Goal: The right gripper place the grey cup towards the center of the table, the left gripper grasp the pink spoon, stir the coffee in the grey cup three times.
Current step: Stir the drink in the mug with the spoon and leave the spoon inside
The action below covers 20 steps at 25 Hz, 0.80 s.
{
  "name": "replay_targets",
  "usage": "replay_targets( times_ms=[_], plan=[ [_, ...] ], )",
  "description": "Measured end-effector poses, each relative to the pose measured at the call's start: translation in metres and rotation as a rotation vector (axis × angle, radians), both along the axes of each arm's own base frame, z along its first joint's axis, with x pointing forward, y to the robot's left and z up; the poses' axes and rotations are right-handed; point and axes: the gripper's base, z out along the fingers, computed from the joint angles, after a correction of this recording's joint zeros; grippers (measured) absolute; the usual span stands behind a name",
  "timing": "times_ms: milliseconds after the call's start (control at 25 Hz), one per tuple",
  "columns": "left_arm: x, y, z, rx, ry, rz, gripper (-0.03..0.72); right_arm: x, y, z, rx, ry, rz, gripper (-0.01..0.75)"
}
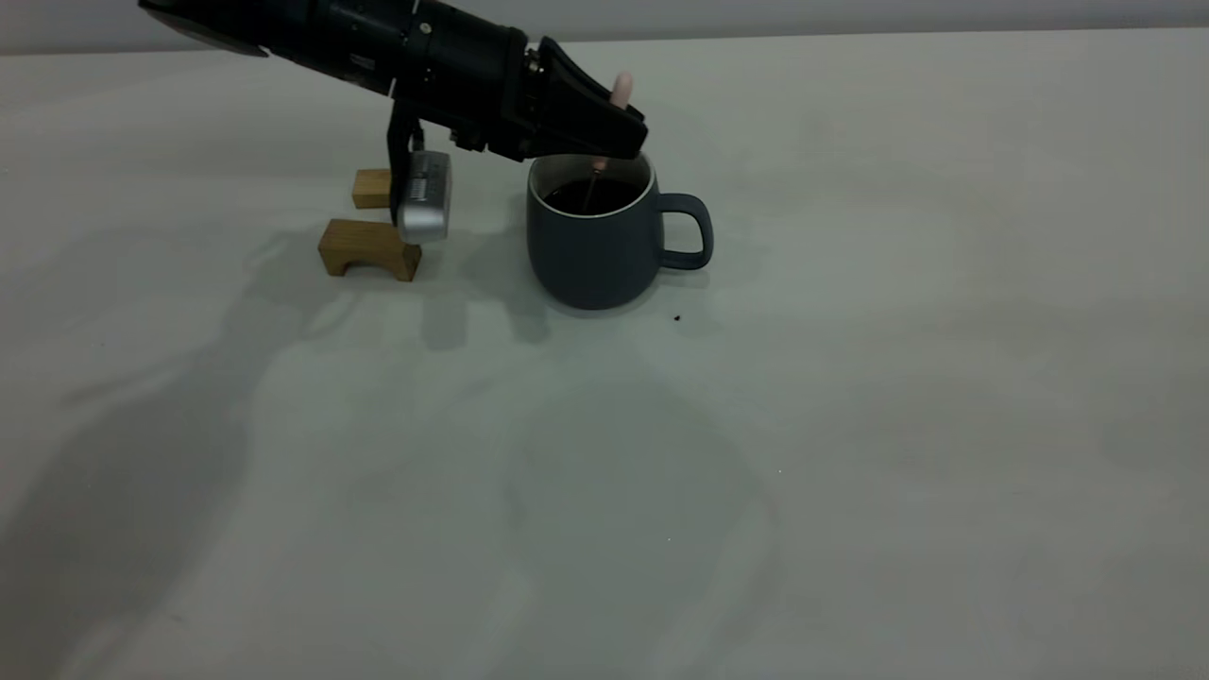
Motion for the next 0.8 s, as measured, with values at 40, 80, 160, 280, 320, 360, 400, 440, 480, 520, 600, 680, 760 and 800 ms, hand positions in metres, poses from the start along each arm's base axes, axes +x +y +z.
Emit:
replay_targets(
  times_ms=[40,80,160,280,320,360,400,440,480,520,600,680,760,800],
  plan=[
    [0.001,0.001,-0.001,0.009,-0.004,0.010,0.132,0.000,0.000,0.000,0.000,0.000,0.000,0.493],
    [0.003,0.001,-0.001,0.015,-0.009,0.027,0.132,0.000,0.000,0.000,0.000,0.000,0.000,0.493],
    [0.006,0.002,-0.001,0.015,-0.013,0.065,0.132,0.000,0.000,0.000,0.000,0.000,0.000,0.493],
    [0.010,-0.001,0.000,0.008,-0.041,0.108,0.132,0.000,0.000,0.000,0.000,0.000,0.000,0.493],
    [0.011,-0.003,0.001,0.002,-0.059,0.116,0.132,0.000,0.000,0.000,0.000,0.000,0.000,0.493],
    [0.012,-0.005,0.001,0.001,-0.082,0.121,0.132,0.000,0.000,0.000,0.000,0.000,0.000,0.493],
    [0.012,-0.008,0.002,-0.004,-0.099,0.125,0.132,0.000,0.000,0.000,0.000,0.000,0.000,0.493],
    [0.012,-0.011,0.002,-0.007,-0.116,0.123,0.132,0.000,0.000,0.000,0.000,0.000,0.000,0.493],
    [0.012,-0.013,0.003,-0.010,-0.127,0.118,0.132,0.000,0.000,0.000,0.000,0.000,0.000,0.493],
    [0.010,-0.017,0.003,-0.012,-0.133,0.110,0.132,0.000,0.000,0.000,0.000,0.000,0.000,0.493],
    [0.008,-0.023,0.003,-0.017,-0.138,0.091,0.132,0.000,0.000,0.000,0.000,0.000,0.000,0.493],
    [0.004,-0.028,0.004,-0.033,-0.136,0.066,0.132,0.000,0.000,0.000,0.000,0.000,0.000,0.493],
    [0.001,-0.030,0.006,-0.058,-0.130,0.037,0.132,0.000,0.000,0.000,0.000,0.000,0.000,0.493],
    [0.000,-0.031,0.007,-0.070,-0.126,0.020,0.132,0.000,0.000,0.000,0.000,0.000,0.000,0.493]
  ],
)
